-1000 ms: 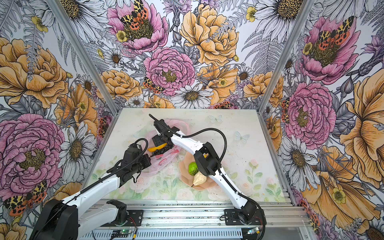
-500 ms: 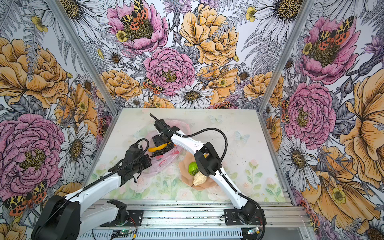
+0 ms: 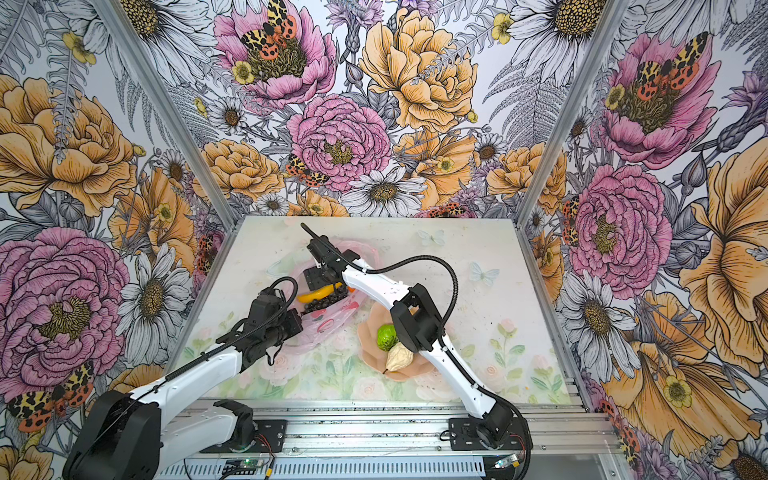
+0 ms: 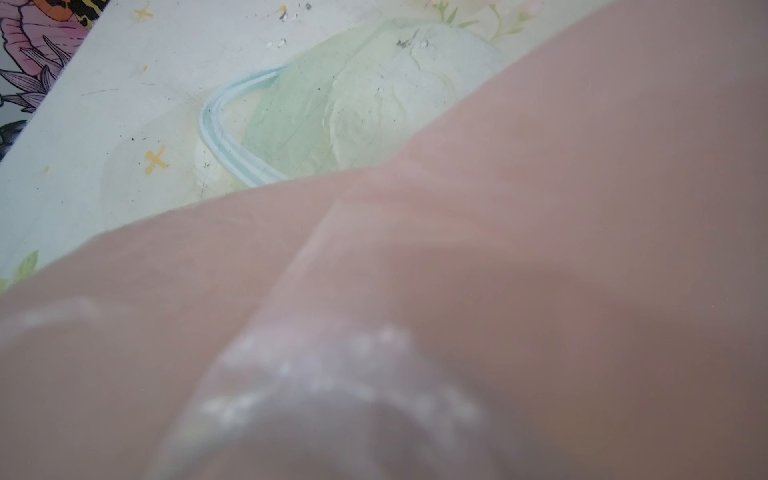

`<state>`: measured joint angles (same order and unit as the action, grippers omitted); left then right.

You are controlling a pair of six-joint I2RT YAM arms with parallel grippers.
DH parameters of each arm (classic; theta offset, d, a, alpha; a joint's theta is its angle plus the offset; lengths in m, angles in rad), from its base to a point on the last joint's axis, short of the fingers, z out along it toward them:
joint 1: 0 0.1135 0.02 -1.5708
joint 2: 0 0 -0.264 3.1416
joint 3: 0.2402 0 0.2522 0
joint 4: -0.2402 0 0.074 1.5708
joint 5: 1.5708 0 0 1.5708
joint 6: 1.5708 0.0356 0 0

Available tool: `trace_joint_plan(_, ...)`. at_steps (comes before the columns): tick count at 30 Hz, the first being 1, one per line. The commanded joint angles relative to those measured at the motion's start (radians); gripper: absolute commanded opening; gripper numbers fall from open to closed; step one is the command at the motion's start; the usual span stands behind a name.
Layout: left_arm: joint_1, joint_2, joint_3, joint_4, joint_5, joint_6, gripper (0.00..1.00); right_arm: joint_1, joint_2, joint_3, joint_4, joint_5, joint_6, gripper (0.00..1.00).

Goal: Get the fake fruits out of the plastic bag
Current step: 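Close the right gripper on the dark fruit inside the bag, then lift the dark fruit out of the bag and carry it over the plate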

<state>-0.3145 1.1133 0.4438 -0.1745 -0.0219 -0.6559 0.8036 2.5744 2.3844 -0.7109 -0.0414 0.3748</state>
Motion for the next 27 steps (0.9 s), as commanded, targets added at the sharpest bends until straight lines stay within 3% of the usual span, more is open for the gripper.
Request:
trace_joint_plan(1,0.020,0.014,0.019,0.046,0.028,-0.017,0.00,-0.005,-0.101,0.001,0.019,0.018,0.023,0.71)
trace_joint_plan(15,0.034,0.104,0.081,0.096,0.041,-0.023,0.00,-0.006,-0.341,-0.307,0.086,0.037,0.038,0.69)
trace_joint_plan(27,0.043,0.116,0.083,0.093,0.041,-0.011,0.00,-0.002,-0.699,-0.727,0.119,0.082,0.011,0.68)
